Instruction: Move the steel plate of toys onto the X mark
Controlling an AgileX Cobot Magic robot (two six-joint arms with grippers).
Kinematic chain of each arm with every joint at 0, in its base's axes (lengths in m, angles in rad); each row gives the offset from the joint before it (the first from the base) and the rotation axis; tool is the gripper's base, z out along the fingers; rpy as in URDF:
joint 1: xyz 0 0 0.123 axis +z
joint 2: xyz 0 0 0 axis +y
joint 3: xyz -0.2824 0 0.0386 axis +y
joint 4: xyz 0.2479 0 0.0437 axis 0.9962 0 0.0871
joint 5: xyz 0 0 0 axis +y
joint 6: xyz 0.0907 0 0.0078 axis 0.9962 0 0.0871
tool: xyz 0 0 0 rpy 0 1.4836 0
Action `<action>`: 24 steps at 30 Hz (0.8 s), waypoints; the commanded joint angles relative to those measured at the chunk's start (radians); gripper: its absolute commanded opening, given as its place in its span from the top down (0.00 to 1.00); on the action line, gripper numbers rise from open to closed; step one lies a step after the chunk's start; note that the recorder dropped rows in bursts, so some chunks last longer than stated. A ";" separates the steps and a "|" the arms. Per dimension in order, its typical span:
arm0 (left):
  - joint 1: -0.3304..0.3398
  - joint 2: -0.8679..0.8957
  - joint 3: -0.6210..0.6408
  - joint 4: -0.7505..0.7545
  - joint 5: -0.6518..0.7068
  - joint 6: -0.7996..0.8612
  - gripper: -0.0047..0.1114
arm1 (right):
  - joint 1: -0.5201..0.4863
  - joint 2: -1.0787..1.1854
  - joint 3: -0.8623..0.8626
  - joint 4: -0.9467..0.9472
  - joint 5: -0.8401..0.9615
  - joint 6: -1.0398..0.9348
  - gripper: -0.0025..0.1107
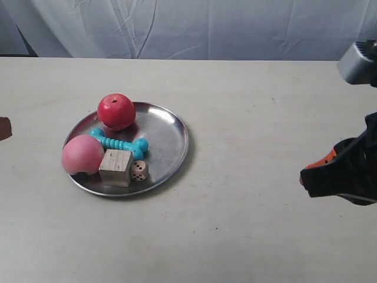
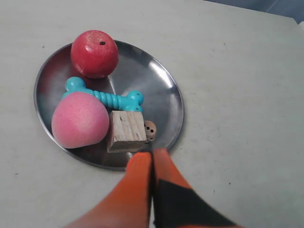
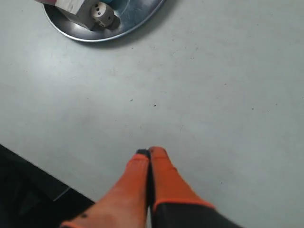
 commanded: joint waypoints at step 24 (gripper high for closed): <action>-0.005 -0.009 0.006 0.023 0.004 0.003 0.96 | -0.352 -0.563 0.597 -0.186 -0.980 -0.176 0.98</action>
